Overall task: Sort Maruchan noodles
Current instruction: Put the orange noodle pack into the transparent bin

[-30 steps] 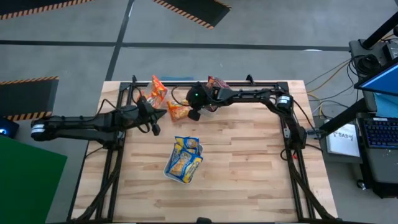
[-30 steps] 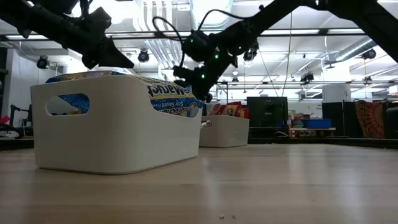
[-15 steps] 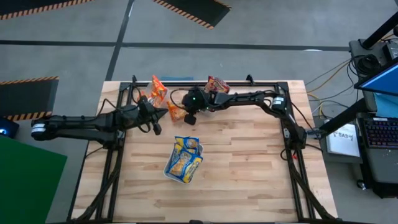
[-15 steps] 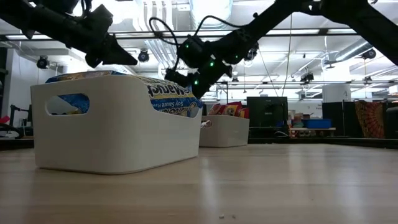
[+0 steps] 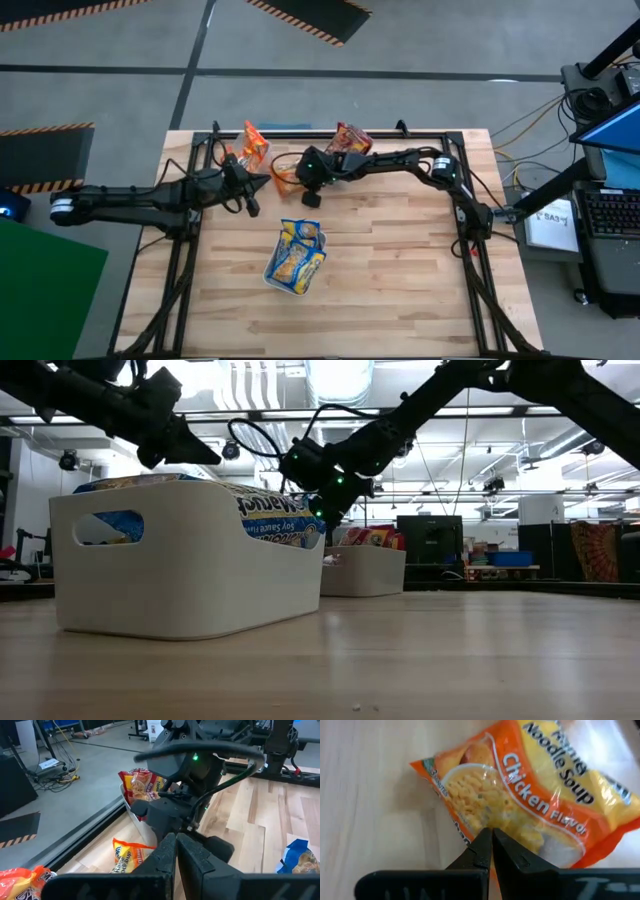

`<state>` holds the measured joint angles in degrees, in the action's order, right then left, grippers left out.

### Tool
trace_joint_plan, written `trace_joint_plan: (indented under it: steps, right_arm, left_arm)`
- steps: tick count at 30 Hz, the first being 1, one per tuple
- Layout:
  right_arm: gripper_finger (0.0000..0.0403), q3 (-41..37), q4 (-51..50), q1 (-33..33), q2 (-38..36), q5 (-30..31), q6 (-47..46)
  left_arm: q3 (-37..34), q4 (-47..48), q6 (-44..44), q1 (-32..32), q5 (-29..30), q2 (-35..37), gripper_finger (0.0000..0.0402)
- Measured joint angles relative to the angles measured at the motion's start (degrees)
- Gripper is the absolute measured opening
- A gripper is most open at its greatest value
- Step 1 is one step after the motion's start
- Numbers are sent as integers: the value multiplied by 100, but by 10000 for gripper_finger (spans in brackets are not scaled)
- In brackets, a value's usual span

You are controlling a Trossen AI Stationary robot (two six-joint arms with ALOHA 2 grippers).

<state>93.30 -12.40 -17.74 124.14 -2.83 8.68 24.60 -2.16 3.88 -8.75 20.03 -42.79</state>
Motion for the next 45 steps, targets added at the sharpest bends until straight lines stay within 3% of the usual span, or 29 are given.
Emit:
trace_joint_plan:
  steps: [22, 26, 35, 45]
  right_arm:
    - [9, -26, -3641, 205, -581, 285, 139]
    - [9, -26, -3379, 239, -829, 310, -175]
    - [9, -167, -1756, 260, -880, 321, -613]
    - [9, -798, -2396, 403, -972, 310, -794]
  left_arm:
    - [0, 7, 4, 0, -2, -30, 0]
    - [0, 3, -25, 0, -2, -30, 0]
    - [0, 3, -40, 0, -4, -32, 0]
    - [-2, 3, -37, 2, -6, -93, 0]
